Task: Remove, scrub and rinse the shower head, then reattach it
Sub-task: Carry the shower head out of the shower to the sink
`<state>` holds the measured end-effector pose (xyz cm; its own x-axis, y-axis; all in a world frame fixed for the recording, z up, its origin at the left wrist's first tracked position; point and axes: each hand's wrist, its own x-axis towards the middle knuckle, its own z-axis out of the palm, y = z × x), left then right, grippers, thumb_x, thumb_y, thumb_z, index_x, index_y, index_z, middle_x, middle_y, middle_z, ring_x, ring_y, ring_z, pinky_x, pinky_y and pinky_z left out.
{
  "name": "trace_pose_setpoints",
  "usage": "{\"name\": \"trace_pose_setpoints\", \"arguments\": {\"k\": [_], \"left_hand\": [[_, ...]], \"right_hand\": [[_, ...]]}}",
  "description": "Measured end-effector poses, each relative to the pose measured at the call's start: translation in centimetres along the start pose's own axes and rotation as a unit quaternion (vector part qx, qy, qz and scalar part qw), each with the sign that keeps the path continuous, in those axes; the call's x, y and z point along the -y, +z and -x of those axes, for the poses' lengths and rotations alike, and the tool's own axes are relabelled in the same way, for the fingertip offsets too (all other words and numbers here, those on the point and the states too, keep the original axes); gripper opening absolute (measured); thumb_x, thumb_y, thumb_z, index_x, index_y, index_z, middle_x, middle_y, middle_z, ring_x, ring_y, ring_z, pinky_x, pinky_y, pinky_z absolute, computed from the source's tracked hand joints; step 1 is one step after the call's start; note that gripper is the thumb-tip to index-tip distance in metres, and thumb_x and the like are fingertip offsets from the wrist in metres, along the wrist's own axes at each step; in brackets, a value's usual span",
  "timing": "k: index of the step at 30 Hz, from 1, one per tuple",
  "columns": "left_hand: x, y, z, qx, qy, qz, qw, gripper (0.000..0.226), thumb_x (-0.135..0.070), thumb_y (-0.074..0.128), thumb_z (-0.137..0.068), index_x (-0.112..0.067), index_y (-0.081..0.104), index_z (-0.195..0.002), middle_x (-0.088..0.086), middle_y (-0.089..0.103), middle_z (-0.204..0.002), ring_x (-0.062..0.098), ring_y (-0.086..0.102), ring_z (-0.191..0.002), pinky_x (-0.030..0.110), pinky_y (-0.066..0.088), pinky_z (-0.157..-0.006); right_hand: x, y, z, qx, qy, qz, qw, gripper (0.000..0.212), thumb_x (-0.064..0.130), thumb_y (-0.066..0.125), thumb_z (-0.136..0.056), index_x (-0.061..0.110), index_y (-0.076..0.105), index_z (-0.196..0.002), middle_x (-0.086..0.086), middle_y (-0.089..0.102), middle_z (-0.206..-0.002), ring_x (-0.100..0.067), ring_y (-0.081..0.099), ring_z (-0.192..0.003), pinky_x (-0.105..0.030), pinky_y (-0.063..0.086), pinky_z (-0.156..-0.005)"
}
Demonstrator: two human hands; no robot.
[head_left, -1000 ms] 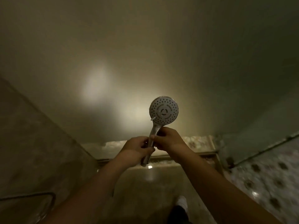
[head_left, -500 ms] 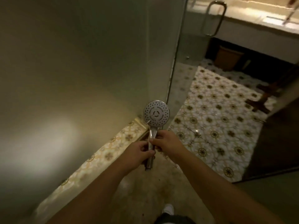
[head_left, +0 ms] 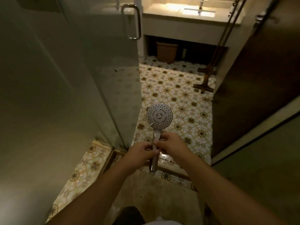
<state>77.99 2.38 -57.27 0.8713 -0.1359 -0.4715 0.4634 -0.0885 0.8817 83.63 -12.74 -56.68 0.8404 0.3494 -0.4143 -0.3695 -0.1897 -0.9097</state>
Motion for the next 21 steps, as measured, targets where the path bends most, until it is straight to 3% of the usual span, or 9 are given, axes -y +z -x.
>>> {"name": "trace_pose_setpoints", "arguments": {"k": [5,9,13,21], "left_hand": [[-1.8,-0.7,-6.1,0.042,-0.011,-0.029,0.999,0.013,-0.026,0.066,-0.090,-0.016,0.072,-0.096,0.010,0.073,-0.091,0.022,0.072,-0.083,0.031,0.058,-0.069],[-3.3,-2.9,-11.6,0.072,-0.007,-0.023,0.997,0.011,-0.024,0.067,-0.089,-0.016,0.073,-0.093,0.006,0.074,-0.084,0.015,0.072,-0.075,0.024,0.056,-0.063],[-5.5,-6.1,-17.2,0.092,-0.008,-0.034,0.995,0.015,-0.025,0.068,-0.087,-0.012,0.071,-0.094,0.015,0.070,-0.089,0.019,0.070,-0.078,0.030,0.057,-0.067],[-11.7,-10.3,-25.3,0.128,-0.009,-0.046,0.991,0.024,-0.023,0.069,-0.088,-0.001,0.068,-0.099,0.012,0.068,-0.085,0.020,0.070,-0.077,0.036,0.059,-0.070]], "right_hand": [[0.3,-2.7,-4.2,-0.045,0.028,-0.041,0.998,0.006,0.006,0.069,-0.082,0.002,0.070,-0.087,-0.002,0.064,-0.059,-0.011,0.055,-0.051,-0.021,0.044,-0.046],[1.8,-3.5,-8.9,-0.068,0.027,-0.049,0.996,0.010,0.005,0.068,-0.083,-0.002,0.069,-0.090,-0.012,0.063,-0.069,-0.012,0.055,-0.052,-0.021,0.043,-0.046],[4.7,-3.8,-14.0,-0.088,0.038,-0.052,0.994,0.015,0.004,0.066,-0.084,-0.007,0.067,-0.094,-0.016,0.059,-0.071,-0.011,0.051,-0.049,-0.021,0.039,-0.044],[9.6,-5.1,-22.5,-0.115,0.040,-0.097,0.988,0.018,0.003,0.065,-0.086,-0.012,0.064,-0.096,-0.019,0.053,-0.079,-0.018,0.048,-0.058,-0.026,0.038,-0.050]]}}
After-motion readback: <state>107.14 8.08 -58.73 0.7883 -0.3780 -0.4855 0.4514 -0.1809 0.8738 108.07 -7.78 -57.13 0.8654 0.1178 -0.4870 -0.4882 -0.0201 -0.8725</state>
